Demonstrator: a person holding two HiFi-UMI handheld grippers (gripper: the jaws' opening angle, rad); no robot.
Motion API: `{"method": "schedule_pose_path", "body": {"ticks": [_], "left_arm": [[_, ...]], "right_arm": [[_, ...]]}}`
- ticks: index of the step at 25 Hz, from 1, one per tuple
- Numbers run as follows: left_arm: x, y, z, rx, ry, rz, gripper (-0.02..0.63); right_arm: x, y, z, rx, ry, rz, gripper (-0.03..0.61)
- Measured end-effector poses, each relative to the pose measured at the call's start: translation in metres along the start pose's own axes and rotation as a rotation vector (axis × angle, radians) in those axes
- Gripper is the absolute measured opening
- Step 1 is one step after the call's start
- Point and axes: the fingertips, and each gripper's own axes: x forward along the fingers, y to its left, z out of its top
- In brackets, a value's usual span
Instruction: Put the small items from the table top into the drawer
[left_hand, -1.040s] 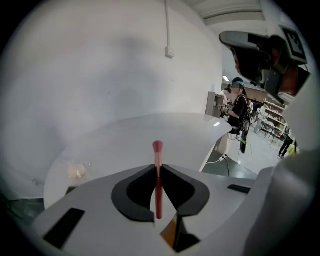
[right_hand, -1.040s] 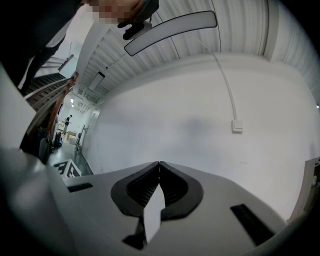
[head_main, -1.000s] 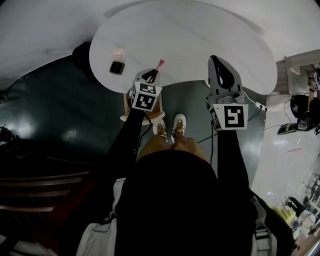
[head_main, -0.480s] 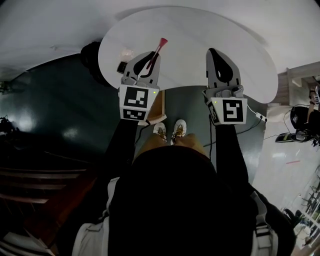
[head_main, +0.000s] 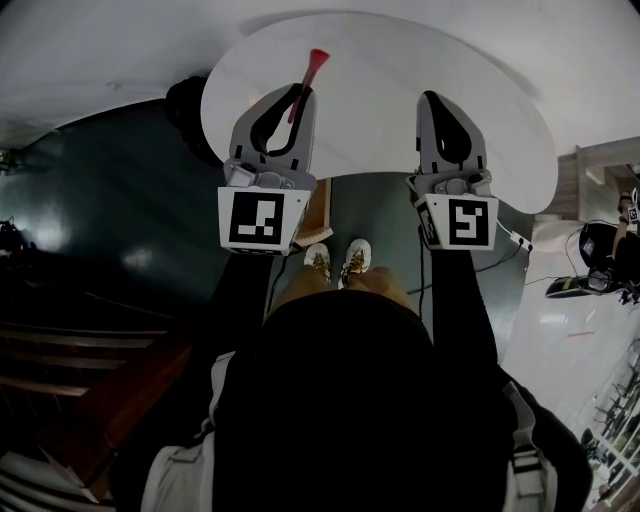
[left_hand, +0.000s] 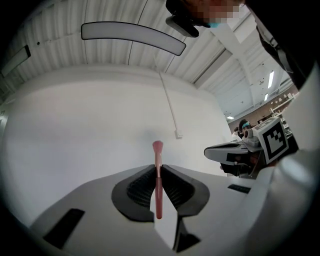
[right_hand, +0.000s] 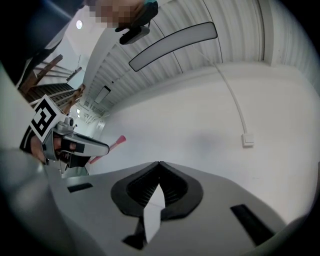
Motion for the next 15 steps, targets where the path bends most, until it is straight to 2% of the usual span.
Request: {"method": "schedule_pose_path", "body": {"ticks": [8, 15], "left_arm": [[-0.007, 0.006, -0.001, 0.017, 0.029, 0.100, 0.052], [-0.062, 0.040, -0.011, 0.029, 0.079, 0.263, 0.052]], "right_arm": [[0.017, 0.011, -0.004, 0.035, -0.031, 0.126, 0.026], [0.031, 0.078, 0.000, 0.084, -0.080, 0.328, 0.026]]}}
